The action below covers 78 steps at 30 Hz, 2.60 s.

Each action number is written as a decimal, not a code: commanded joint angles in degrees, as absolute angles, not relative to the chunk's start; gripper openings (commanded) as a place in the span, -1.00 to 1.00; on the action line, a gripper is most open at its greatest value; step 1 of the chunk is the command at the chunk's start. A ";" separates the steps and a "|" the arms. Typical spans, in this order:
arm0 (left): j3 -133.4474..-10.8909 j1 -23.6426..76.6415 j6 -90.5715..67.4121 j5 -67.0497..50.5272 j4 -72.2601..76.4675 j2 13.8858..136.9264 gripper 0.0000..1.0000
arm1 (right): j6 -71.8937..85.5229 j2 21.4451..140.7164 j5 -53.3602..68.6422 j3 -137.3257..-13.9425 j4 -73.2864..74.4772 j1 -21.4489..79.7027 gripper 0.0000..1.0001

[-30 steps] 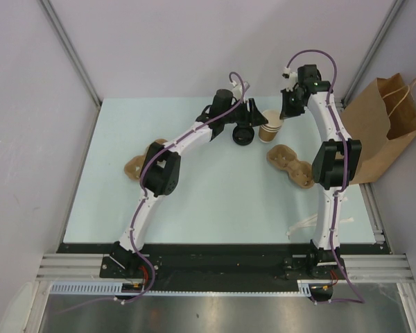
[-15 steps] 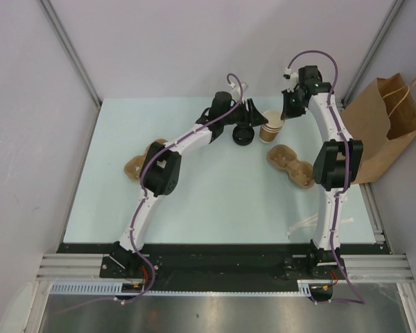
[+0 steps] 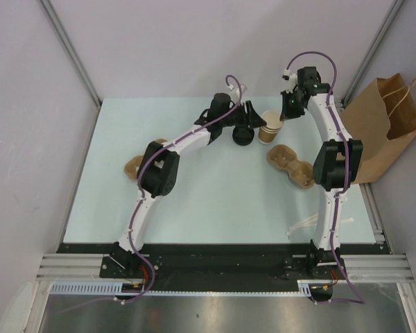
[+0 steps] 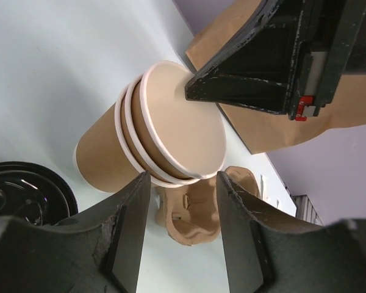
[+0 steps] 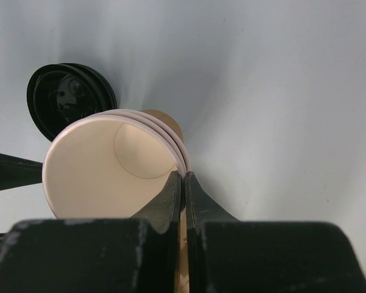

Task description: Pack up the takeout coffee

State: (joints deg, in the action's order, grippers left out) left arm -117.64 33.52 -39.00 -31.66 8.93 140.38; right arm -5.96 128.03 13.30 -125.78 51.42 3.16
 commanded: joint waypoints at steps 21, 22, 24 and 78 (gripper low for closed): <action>-119.71 34.10 -40.95 -32.25 12.22 137.72 0.04 | -4.57 123.40 15.11 -124.98 49.13 3.52 -1.00; -119.71 34.19 -41.39 -32.26 12.48 137.81 0.04 | -4.57 123.49 15.20 -125.07 49.39 3.43 -1.00; -119.88 34.19 -41.83 -32.52 13.18 138.43 0.04 | -4.57 123.49 15.38 -125.33 49.66 3.43 -1.00; -125.51 35.95 -42.19 -23.82 2.37 144.14 -0.74 | -2.81 123.84 24.00 -124.45 51.77 2.37 -0.72</action>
State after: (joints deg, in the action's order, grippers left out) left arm -122.80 35.00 -42.46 -24.77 2.76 142.65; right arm -3.31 127.37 19.11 -123.48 51.81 0.95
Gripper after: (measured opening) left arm 0.201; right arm 0.110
